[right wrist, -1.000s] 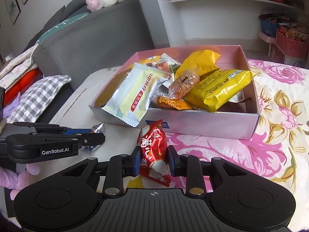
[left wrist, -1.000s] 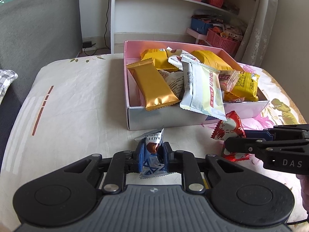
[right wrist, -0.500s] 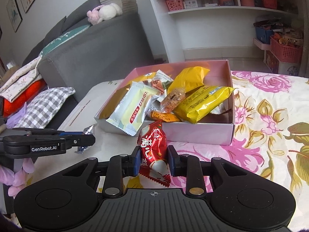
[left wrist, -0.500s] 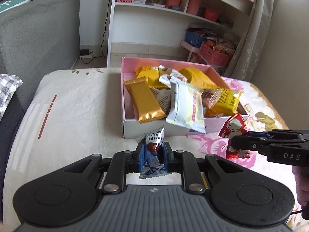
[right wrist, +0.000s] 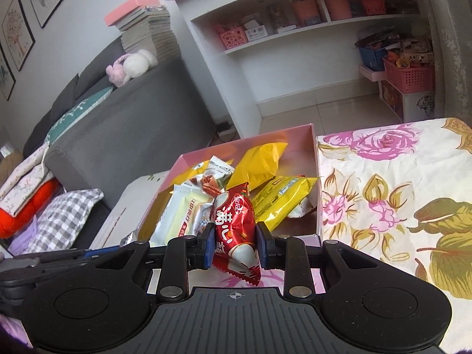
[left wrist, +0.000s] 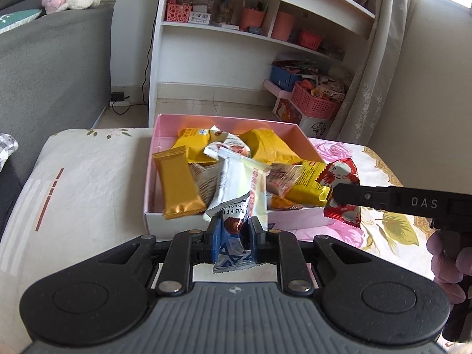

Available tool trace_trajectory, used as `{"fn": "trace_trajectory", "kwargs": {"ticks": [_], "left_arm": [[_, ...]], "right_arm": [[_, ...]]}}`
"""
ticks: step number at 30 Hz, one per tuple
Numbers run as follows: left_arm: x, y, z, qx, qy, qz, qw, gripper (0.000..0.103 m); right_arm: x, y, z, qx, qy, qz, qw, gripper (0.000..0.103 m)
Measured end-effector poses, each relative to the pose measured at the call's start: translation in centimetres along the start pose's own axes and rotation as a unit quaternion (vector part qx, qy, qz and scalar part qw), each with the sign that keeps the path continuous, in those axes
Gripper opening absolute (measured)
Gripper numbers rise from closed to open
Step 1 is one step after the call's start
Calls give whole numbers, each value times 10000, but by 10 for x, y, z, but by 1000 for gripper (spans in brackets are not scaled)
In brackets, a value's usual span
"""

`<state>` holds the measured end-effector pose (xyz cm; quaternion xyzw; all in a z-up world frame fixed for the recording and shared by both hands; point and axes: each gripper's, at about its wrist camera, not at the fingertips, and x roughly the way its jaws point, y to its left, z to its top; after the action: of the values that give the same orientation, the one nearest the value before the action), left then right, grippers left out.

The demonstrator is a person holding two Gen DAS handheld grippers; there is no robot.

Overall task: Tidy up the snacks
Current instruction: 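Carry the blue-white and red candies over the box with both tools, then open both tools to drop the candies into the box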

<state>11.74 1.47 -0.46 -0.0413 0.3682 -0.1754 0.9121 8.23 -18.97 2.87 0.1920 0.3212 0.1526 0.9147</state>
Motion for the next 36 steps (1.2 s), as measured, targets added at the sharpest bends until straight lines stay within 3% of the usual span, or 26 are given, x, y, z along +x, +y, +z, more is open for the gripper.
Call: {"fn": "trace_trajectory", "kwargs": {"ticks": [15,36], "left_arm": [[38,-11,13,-210,-76,223,9995,16],[75,-22,20,-130,-189,1,9997,16]], "right_arm": [[8,-32,17,558,-272,-23,9981,28],[43,-51,26,1135,-456,-165,9924,29]]}}
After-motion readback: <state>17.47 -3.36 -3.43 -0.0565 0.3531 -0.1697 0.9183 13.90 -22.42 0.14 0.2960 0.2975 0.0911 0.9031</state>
